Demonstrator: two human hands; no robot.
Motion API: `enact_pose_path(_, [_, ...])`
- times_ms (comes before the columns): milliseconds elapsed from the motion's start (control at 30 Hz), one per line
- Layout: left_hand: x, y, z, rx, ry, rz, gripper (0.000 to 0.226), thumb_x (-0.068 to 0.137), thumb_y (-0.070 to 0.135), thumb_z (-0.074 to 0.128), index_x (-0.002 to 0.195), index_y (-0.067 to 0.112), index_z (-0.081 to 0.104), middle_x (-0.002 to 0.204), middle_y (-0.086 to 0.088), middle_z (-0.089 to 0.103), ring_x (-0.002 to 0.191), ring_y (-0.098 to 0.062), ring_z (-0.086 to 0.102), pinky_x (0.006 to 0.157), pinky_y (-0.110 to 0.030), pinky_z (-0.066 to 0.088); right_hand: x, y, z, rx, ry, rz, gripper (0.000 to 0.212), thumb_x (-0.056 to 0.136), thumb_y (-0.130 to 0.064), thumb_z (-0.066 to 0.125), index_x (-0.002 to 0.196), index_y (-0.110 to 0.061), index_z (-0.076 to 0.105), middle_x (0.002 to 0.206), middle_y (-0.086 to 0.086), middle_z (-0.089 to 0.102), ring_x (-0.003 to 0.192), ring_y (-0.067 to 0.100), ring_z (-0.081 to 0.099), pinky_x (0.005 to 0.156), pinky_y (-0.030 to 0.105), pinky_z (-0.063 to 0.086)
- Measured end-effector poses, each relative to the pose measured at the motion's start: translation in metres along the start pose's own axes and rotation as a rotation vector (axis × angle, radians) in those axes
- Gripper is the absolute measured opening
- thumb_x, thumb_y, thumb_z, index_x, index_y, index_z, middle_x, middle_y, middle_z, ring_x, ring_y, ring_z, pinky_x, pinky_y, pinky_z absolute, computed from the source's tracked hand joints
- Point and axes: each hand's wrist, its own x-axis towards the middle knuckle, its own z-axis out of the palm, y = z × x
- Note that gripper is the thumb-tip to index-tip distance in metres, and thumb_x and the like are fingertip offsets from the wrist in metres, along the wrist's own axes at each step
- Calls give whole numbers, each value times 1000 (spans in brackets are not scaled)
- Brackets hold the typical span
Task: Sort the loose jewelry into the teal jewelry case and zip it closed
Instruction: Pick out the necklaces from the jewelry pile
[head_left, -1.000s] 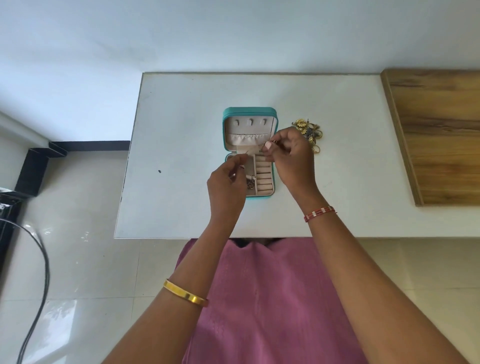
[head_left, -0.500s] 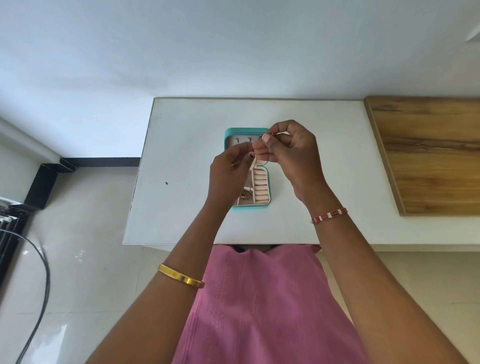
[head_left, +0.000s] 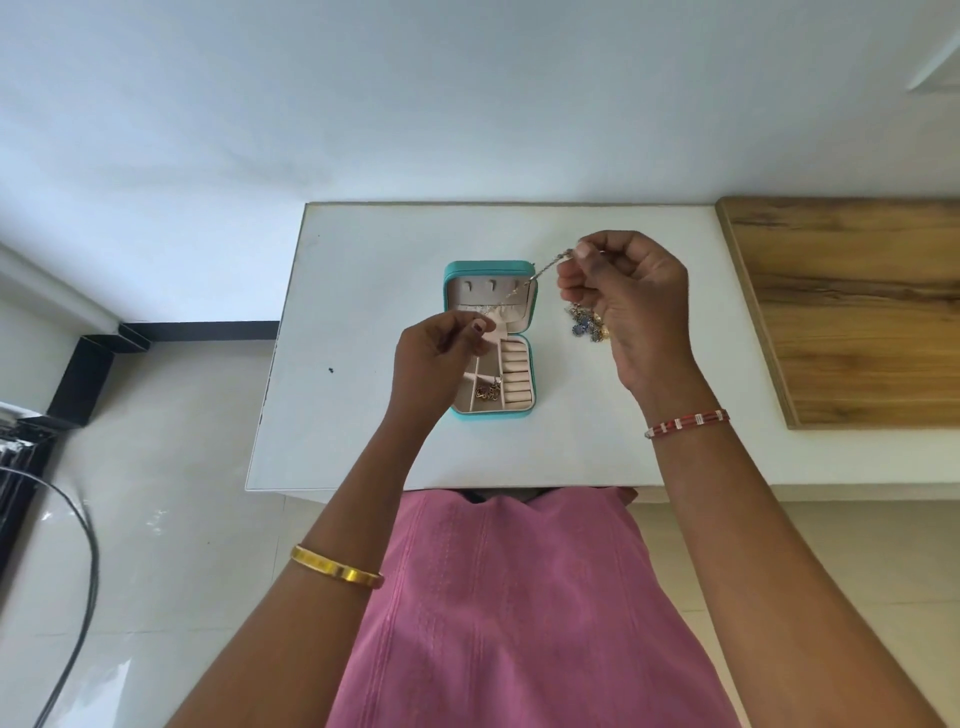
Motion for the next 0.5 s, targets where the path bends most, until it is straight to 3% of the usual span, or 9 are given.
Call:
enact_pose_path(167, [-4,-10,-11,-40,14,-55,18,90,11,56,80,21,68,60,11,67,68,-12,61,83,-34,52,3,8,-19,200,144,94,13,88,0,57,78,-9,60,66,3,66,61,15,62,64,25,55])
enact_pose_path(333, [-6,-19,-20,-54,36,-67,17,92,4,50,94,7,67,55,17,66,57,2,60,66,-11,52,6,17,-40,334,252,166,15,90,-1,54,78,-10,56,63,4,67,63,18,64,65,26,57])
enact_pose_path(500, [-7,-28,-19,-104,64,-138,16,92,7,52,96,5,67,56,8,65,55,-2,59,66,-14,54,5,36,-54,373,273,229,14,90,0,53,78,-9,55,59,4,69,60,17,67,67,28,58])
